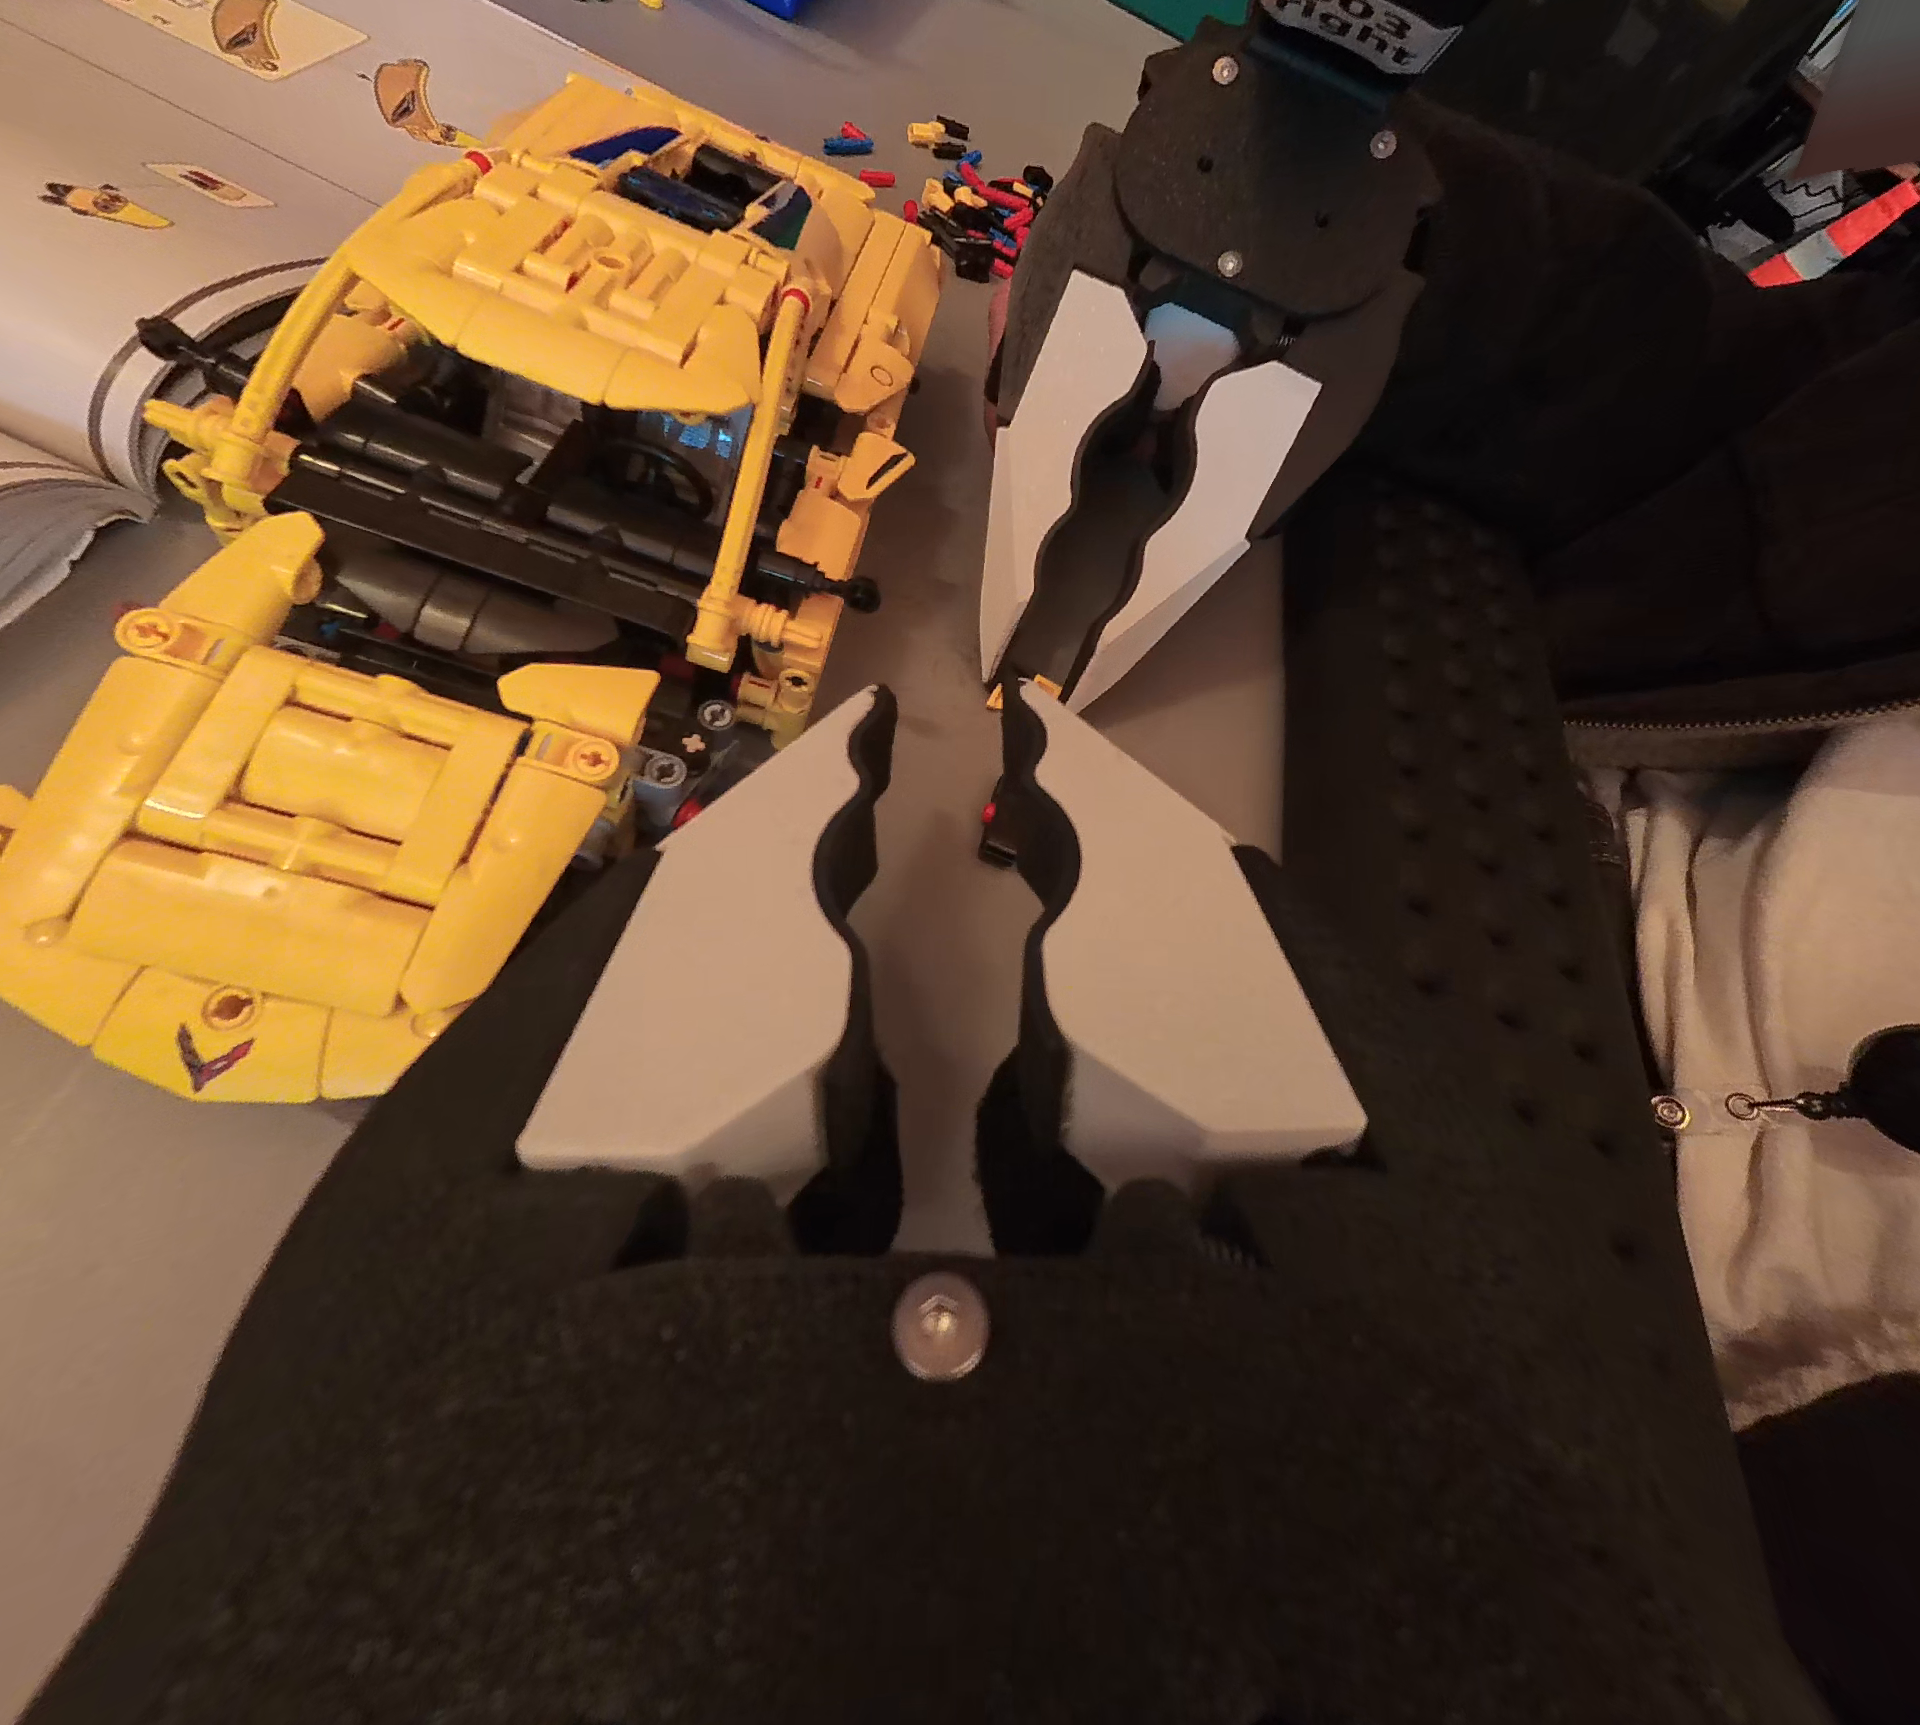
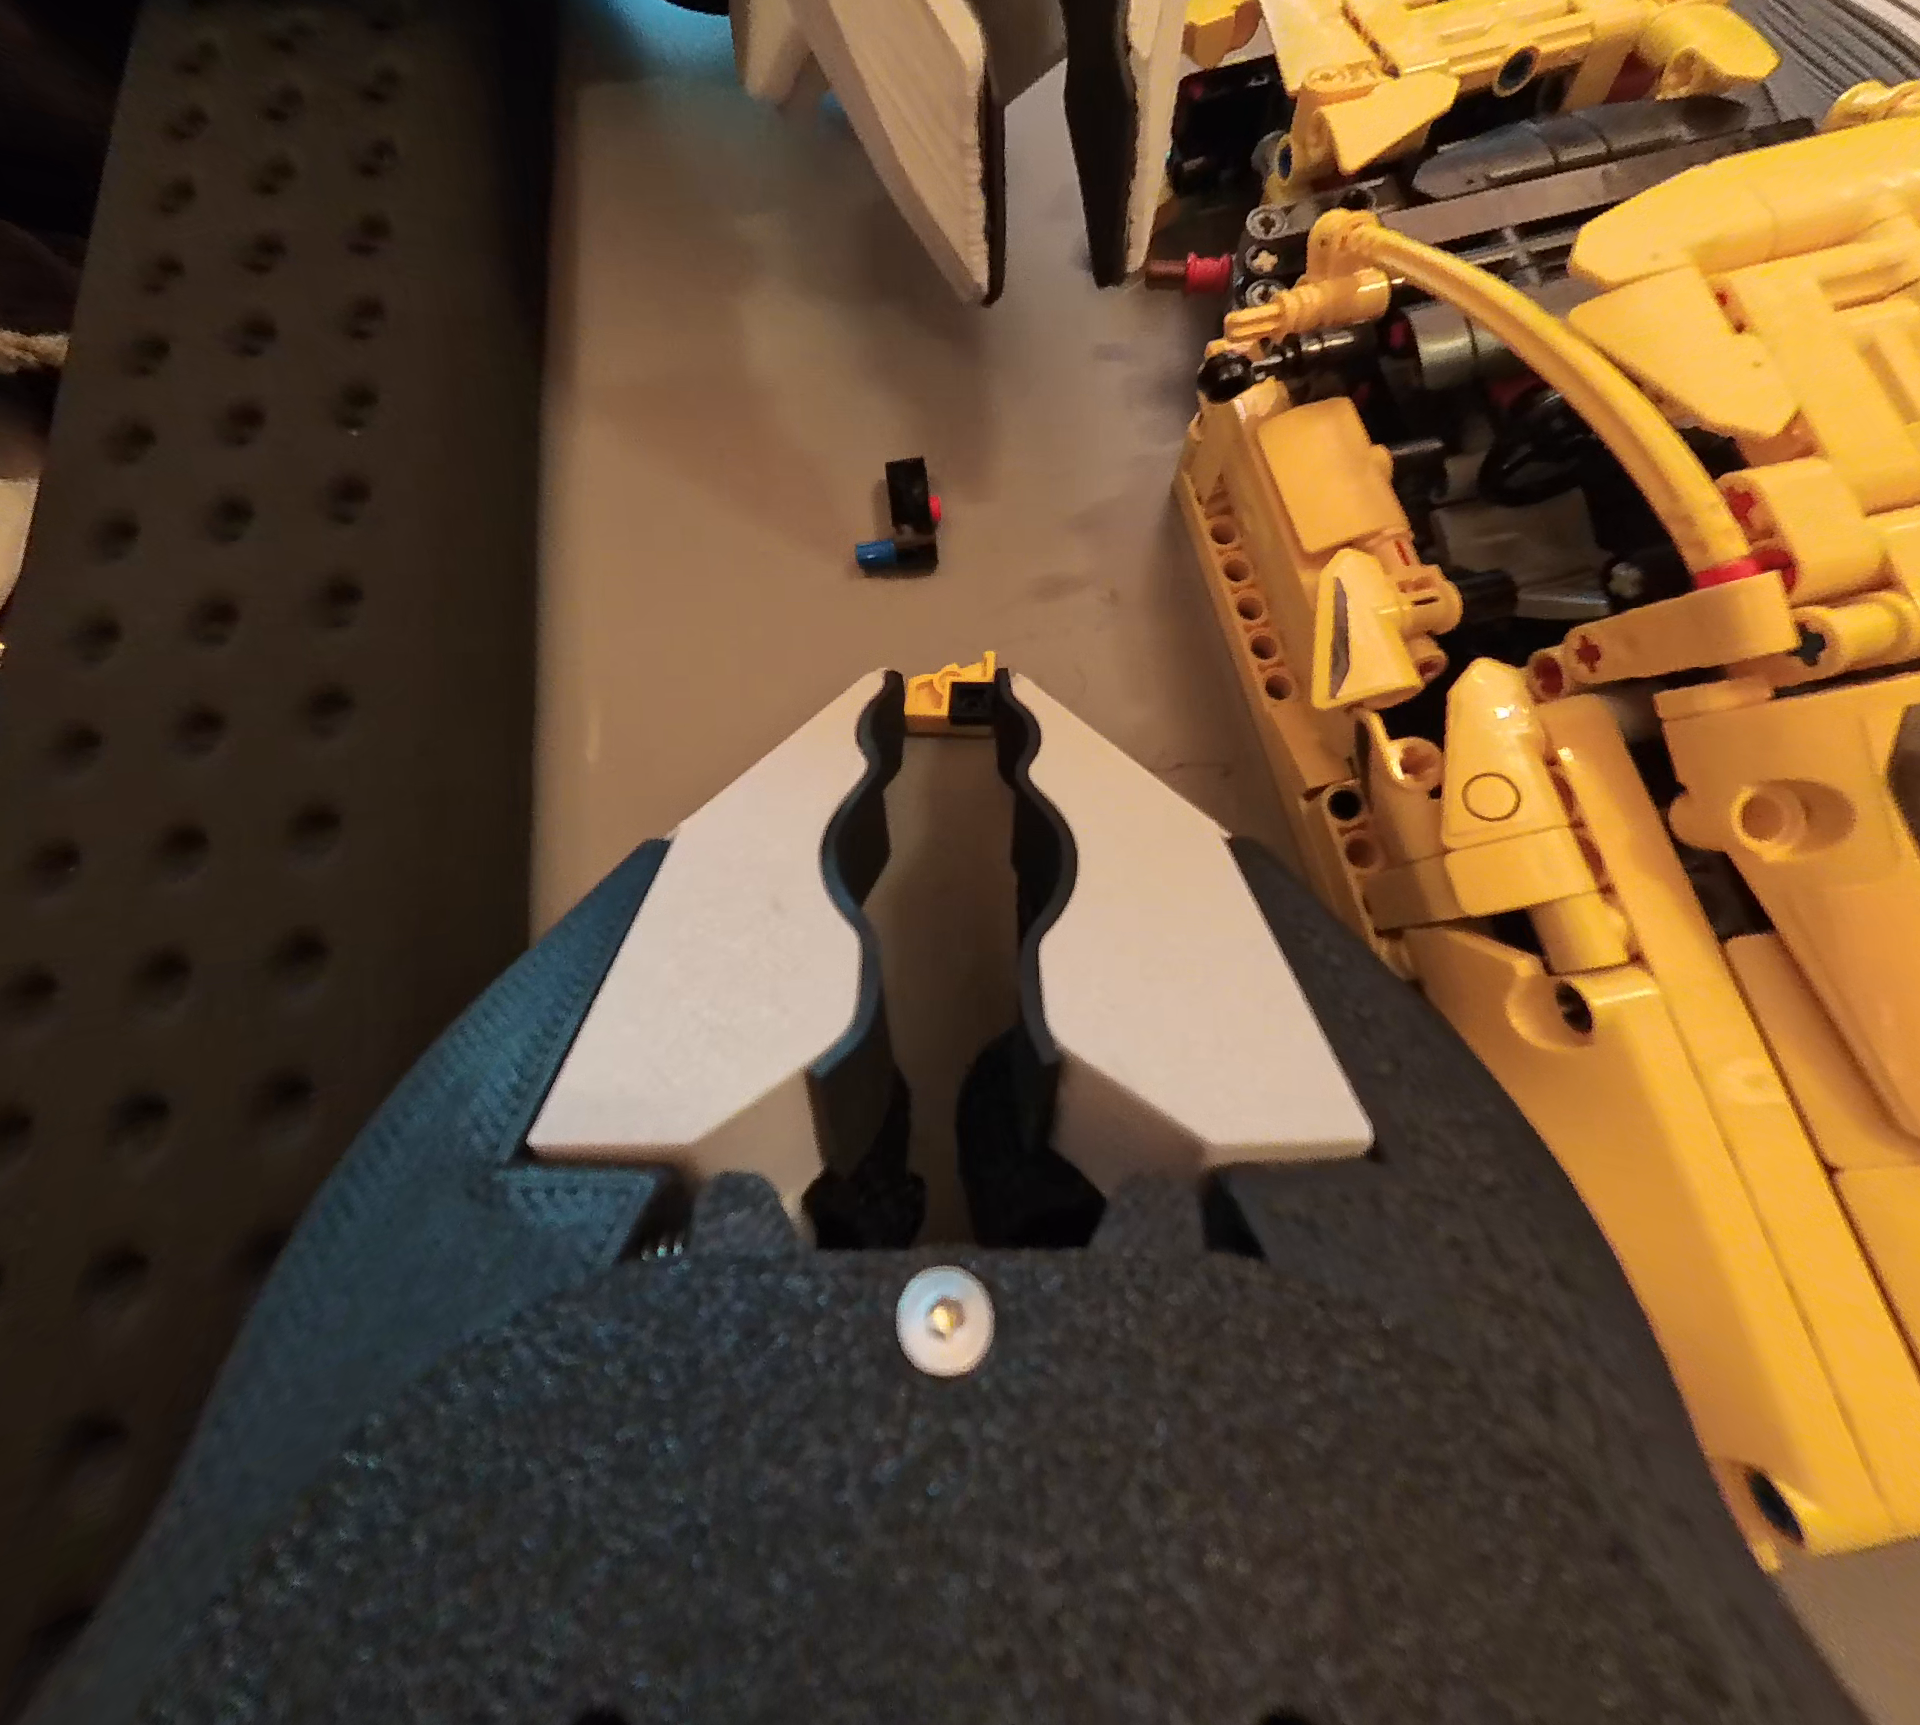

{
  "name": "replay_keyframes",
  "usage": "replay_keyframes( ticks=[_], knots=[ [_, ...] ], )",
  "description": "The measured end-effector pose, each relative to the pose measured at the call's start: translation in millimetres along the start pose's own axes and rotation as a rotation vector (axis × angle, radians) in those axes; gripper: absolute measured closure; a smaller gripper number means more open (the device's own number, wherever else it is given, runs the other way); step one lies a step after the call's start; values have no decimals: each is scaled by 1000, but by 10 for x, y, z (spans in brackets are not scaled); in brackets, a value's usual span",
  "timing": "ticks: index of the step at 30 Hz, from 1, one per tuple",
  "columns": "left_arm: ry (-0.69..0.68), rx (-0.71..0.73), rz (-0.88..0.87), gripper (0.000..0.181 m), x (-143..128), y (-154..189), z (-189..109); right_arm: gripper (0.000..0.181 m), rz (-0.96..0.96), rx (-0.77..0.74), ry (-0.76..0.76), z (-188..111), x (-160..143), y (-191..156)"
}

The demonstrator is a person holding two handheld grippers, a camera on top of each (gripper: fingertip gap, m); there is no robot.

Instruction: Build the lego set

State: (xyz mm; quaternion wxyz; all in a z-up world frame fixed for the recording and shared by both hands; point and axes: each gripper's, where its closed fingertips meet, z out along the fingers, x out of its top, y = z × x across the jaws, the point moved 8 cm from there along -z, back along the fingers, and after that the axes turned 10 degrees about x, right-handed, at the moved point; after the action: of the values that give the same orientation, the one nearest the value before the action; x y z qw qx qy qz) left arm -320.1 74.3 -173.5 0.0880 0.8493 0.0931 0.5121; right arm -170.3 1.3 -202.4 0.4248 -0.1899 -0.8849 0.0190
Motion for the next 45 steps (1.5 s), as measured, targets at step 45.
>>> replay_keyframes(
  ticks=[45],
  knots=[
    [553, -207, -242, 160, 446, 48, -442, 174, -391, -924, 377, -162, 1008, -455]
  ],
)
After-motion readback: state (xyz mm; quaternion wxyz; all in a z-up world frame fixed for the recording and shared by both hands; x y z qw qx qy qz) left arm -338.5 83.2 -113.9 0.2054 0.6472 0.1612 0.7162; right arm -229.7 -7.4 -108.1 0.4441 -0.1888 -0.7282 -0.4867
